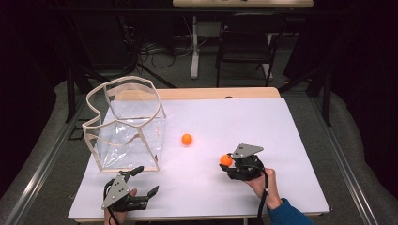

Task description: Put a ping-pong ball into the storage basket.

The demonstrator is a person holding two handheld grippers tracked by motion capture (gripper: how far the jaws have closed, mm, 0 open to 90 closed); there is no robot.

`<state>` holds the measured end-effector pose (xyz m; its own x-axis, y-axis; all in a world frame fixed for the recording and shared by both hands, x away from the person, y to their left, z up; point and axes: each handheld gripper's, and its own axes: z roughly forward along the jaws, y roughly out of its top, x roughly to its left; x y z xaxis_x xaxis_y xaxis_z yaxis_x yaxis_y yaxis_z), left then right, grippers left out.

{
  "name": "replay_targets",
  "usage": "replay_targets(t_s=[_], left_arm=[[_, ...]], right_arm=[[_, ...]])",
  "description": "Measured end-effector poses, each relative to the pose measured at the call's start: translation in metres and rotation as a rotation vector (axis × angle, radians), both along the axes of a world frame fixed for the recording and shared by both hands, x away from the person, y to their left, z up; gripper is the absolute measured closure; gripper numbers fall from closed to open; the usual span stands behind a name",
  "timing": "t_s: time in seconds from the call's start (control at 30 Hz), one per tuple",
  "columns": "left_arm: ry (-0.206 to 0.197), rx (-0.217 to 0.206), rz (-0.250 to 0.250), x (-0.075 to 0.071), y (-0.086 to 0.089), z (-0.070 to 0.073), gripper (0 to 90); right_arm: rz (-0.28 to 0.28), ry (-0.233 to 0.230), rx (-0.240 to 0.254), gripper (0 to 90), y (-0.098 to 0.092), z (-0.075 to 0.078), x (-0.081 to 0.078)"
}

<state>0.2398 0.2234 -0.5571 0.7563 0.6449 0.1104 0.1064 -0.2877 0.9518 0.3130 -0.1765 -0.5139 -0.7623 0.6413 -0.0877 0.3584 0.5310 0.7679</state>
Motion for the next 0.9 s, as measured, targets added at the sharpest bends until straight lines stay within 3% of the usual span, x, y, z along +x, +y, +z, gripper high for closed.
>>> replay_targets(t_s=[0.9], left_arm=[[-0.005, -0.001, -0.009, 0.000, 0.000, 0.000, 16.0]], right_arm=[[0.057, -0.002, 0.031, 50.6, 0.024, 0.001, 0.008]])
